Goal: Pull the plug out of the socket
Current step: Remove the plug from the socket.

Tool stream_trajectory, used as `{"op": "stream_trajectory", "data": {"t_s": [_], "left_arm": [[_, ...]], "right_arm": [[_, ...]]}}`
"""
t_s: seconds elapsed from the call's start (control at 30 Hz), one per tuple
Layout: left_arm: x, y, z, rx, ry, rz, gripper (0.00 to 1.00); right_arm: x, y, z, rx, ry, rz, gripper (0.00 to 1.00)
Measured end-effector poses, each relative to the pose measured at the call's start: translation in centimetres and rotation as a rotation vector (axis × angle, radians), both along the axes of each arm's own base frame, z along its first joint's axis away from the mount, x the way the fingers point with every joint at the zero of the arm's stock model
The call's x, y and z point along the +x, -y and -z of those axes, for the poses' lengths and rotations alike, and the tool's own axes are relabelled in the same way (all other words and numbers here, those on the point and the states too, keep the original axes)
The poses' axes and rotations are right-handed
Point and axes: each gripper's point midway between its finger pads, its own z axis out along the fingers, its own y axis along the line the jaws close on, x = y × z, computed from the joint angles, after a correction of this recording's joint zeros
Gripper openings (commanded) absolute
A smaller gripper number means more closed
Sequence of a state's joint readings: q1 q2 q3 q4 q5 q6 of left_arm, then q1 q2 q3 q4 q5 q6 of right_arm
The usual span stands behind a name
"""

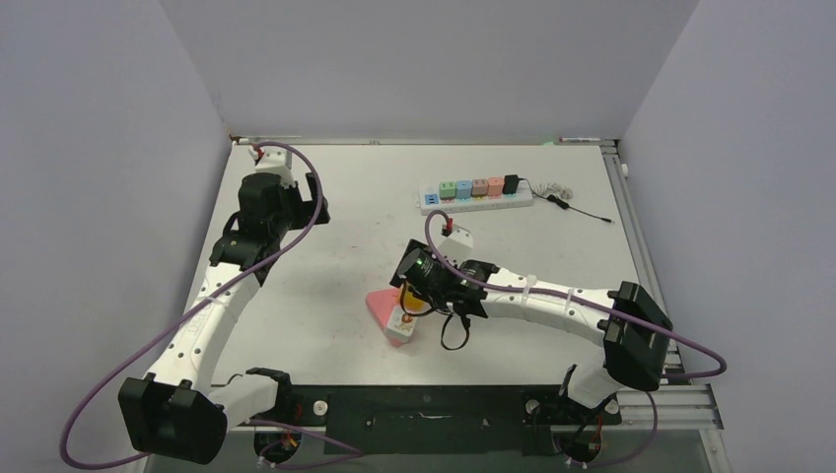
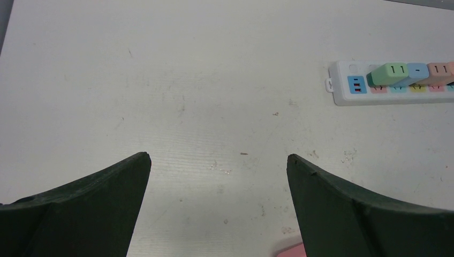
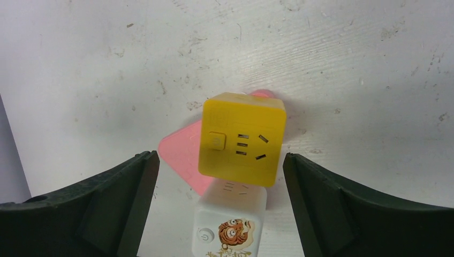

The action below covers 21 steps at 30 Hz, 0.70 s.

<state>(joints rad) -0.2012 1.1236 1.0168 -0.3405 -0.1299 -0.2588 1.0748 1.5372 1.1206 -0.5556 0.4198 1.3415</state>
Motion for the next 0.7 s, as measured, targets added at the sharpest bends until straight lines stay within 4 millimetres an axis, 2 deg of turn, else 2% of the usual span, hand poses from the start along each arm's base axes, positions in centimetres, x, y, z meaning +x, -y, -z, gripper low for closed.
{"op": "stream_trajectory", "data": {"t_s": [0.13, 0.4, 0.5, 0.57, 0.6, 0.7], "left_arm": [[0.0, 0.0, 0.0, 0.0, 0.0, 0.002, 0.96], [0.0, 0.1, 0.0, -0.002, -0.001, 0.003, 0.96], [0.0, 0.1, 0.0, -0.002, -0.001, 0.003, 0.96], [0.0, 0.1, 0.0, -0.002, -0.001, 0.003, 0.96], [0.0, 0.1, 0.0, -0.002, -0.001, 0.004, 0.96], [0.0, 0.1, 0.0, -0.003, -0.001, 0.006, 0.96]], "right_arm": [[0.0, -0.1, -0.2, -0.009, 0.011, -0.003, 0.9], [-0.1, 0.4, 2.7, -0.106, -0.023, -0.018, 0.9], [-0.1, 0.4, 3.4, -0.128, -0.03, -0.028, 0.94], [-0.1, 0.4, 3.4, -0.133, -0.029, -0.034, 1.0], [-0.1, 0.4, 3.4, -0.132, -0.027, -0.036, 0.95], [0.0, 0.3, 3.3, -0.135, -0.022, -0.045, 0.88]]}}
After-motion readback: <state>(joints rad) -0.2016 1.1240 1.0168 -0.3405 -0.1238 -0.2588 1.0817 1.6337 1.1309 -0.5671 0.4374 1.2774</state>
